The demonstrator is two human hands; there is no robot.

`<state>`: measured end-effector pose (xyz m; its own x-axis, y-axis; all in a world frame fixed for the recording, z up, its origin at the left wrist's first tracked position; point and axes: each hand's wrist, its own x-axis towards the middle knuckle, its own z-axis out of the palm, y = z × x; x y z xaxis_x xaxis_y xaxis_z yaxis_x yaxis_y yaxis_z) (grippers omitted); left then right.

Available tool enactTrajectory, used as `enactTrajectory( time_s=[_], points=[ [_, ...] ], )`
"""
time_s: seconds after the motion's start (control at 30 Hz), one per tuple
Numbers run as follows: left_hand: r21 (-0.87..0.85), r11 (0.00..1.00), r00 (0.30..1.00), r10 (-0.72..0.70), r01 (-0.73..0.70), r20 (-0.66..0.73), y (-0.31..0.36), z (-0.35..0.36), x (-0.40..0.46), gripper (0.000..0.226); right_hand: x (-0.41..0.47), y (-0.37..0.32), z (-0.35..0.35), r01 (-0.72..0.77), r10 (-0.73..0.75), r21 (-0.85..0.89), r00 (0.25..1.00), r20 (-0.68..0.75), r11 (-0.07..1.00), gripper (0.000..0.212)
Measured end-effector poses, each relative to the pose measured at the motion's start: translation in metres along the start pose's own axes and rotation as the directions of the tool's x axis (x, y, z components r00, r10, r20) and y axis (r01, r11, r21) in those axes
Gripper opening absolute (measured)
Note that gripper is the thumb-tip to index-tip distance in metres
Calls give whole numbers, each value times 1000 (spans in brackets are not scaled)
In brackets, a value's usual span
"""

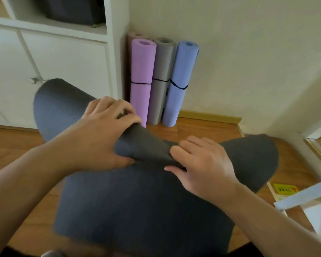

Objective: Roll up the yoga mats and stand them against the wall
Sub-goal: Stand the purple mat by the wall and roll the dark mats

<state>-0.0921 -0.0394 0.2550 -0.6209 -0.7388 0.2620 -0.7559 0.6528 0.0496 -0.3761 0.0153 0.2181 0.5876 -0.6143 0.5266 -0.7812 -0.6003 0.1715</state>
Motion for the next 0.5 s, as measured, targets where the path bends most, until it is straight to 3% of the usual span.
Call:
enactTrajectory(
  time_s=[0.1, 0.2, 0.23, 0.3, 0.37, 0.4, 0.5],
  points=[
    [1, 1000, 985, -30, 30, 170, 7, 2, -3, 57, -3, -16, 3, 48, -47, -54, 999, 26, 997, 33],
    [39, 995, 956, -100, 92, 276, 17, 12, -9, 60, 5, -22, 1, -99, 103, -31, 965, 242, 995, 59],
    [72, 995, 960, -90, 73, 264, 18, 16, -10, 64, 11, -23, -1, -202, 201, -34, 913, 356, 979, 71],
    [127, 989, 970, -105, 78, 218, 16, 19, -14, 70, 18, -19, -4, -419, 347, -12, 734, 584, 908, 98],
    [188, 981, 986, -83, 55, 143, 12, 24, -18, 73, 23, -11, -6, -519, 351, -11, 561, 749, 854, 123],
    [209, 978, 995, -32, 11, 96, 12, 30, -22, 75, 27, -4, -8, -556, 332, 11, 511, 793, 831, 123],
    [214, 974, 997, 81, -78, -6, 22, 47, -31, 77, 39, 13, -18, -660, 209, 86, 354, 912, 747, 88]
  ],
)
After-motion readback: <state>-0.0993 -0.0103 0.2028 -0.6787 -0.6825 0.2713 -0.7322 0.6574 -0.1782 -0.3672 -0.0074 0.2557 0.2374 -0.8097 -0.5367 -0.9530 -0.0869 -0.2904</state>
